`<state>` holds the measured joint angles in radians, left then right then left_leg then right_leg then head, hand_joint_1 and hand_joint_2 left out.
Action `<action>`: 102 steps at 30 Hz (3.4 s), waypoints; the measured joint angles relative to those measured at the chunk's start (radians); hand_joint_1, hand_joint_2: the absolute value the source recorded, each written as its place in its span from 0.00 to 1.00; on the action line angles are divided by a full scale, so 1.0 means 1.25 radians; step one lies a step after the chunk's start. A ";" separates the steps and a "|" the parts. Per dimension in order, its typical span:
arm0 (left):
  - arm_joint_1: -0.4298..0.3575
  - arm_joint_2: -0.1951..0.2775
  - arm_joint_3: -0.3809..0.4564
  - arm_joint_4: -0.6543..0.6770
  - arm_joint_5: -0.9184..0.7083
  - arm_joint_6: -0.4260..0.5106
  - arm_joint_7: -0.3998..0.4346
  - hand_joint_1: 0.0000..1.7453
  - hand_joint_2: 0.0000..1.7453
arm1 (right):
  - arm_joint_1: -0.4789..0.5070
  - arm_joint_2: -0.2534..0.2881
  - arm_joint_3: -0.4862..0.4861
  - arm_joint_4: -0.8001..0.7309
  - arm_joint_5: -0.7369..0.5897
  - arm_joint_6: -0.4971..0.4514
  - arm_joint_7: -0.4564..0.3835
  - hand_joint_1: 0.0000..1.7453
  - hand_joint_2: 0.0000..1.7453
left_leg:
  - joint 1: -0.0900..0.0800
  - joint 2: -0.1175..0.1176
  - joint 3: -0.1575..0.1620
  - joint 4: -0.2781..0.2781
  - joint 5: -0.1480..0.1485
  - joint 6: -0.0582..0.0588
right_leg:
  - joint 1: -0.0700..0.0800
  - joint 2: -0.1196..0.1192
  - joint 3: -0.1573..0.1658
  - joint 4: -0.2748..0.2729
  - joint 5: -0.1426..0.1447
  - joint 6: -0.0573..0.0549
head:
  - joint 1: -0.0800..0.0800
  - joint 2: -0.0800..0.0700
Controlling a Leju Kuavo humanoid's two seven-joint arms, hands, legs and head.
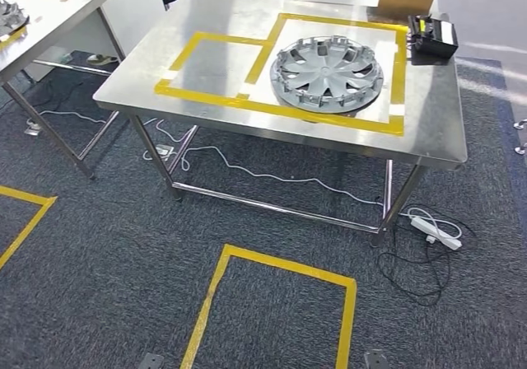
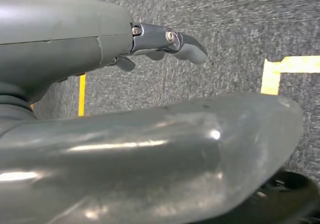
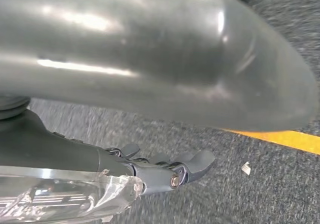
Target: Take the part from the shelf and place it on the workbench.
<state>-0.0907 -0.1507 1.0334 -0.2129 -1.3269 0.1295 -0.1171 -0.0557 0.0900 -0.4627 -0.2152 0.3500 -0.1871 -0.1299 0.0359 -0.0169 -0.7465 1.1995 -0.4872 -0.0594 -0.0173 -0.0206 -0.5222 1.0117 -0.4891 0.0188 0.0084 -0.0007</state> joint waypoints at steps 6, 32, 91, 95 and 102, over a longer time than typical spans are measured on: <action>-0.001 0.000 0.000 0.000 -0.002 0.002 -0.002 0.00 0.00 | 0.000 0.000 0.000 0.000 0.013 -0.001 0.001 0.00 0.00 | -0.033 0.053 0.096 -0.108 0.041 0.044 | 0.017 -0.056 0.002 0.002 -0.006 0.001 | -0.001 0.000; -0.001 0.002 0.000 0.000 -0.002 0.006 -0.001 0.00 0.00 | 0.004 0.003 0.000 0.004 0.031 -0.002 0.022 0.00 0.00 | -0.028 0.003 0.001 0.051 -0.040 0.011 | 0.005 -0.005 -0.001 -0.013 0.010 -0.005 | -0.005 0.000; -0.004 0.002 0.000 0.000 -0.005 0.008 0.000 0.00 0.00 | 0.000 0.003 0.000 0.006 0.053 -0.001 0.037 0.00 0.00 | -0.026 -0.009 0.064 -0.043 -0.022 0.018 | 0.005 0.025 -0.015 -0.006 0.015 -0.004 | -0.007 0.000; -0.003 0.000 0.000 0.000 -0.005 0.008 0.000 0.00 0.00 | 0.002 0.003 0.000 0.006 0.053 -0.001 0.037 0.00 0.00 | -0.025 0.004 0.030 0.031 -0.029 0.014 | 0.007 -0.024 -0.014 -0.006 0.012 -0.006 | -0.008 0.000; -0.007 0.001 0.000 0.000 -0.005 0.008 0.000 0.00 0.00 | -0.001 0.004 0.000 0.006 0.054 -0.001 0.038 0.00 0.00 | -0.031 0.051 0.134 -0.168 0.041 0.036 | 0.016 -0.081 -0.004 -0.002 -0.003 0.018 | -0.007 0.000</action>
<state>-0.1001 -0.1499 1.0338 -0.2129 -1.3326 0.1396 -0.1175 -0.0567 0.0944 -0.4627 -0.2071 0.4170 -0.1882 -0.0823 -0.0028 0.0471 -0.5788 0.9894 -0.4359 -0.0141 0.0027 -0.1213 -0.5273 1.0095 -0.4935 0.0414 -0.0008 -0.0005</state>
